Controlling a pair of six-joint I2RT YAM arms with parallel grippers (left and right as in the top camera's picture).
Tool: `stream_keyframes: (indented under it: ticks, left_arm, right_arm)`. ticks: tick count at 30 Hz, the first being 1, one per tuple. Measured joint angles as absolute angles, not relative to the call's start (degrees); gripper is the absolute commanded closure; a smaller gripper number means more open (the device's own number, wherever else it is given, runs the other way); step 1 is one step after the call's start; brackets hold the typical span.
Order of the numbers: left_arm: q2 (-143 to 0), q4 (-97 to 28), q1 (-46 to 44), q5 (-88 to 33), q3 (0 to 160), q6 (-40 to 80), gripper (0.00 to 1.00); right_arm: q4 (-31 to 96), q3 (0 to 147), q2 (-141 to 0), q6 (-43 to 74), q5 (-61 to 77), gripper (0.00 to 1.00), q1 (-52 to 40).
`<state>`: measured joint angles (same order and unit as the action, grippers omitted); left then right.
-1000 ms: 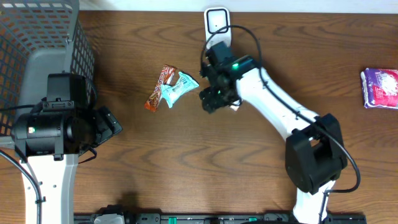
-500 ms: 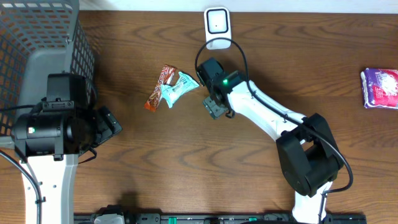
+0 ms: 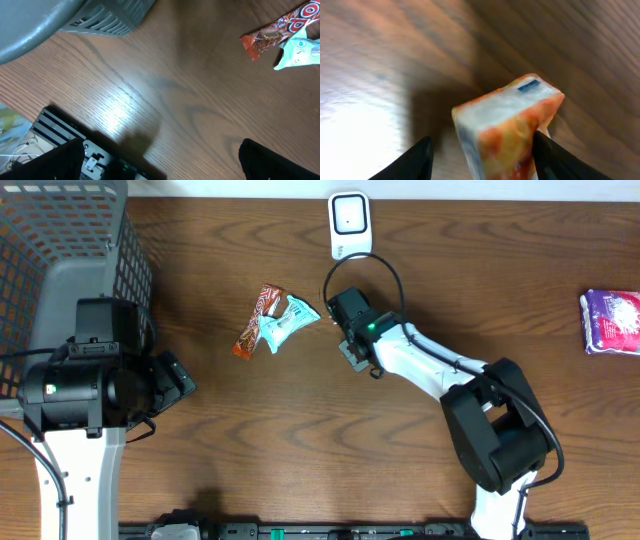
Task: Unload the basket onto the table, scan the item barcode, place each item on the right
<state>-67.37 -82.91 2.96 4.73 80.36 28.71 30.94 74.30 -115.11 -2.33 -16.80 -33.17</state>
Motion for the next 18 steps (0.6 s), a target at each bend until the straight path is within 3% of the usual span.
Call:
stream_keyframes:
  ticks: [2,7,11,15,18]
  left_arm:
    - [-67.4,-82.9,3.0,4.7,80.4,28.7,0.02]
    - [-67.4,-82.9,3.0,4.7,80.4,28.7,0.02]
    - [-67.4,-82.9,3.0,4.7,80.4,28.7,0.02]
    - [-67.4,-82.9,3.0,4.7,80.4,28.7,0.02]
    - [-67.4,-82.9,3.0,4.7,80.4,28.7,0.02]
  right_arm:
    - [28.9,73.2,-115.1,-2.3,-17.0,0.47,-31.9]
    - [26.4,72.2,-115.1,-2.1,-17.7,0.73,-30.9]
    - [25.8,72.2,-114.9,-1.6,-18.3,0.88,-30.5]
    - [26.1,72.3,-114.7,0.8,-18.4,0.98,-30.4]
    - [27.9,73.3,-114.6,3.0,-16.8,0.99,-30.0]
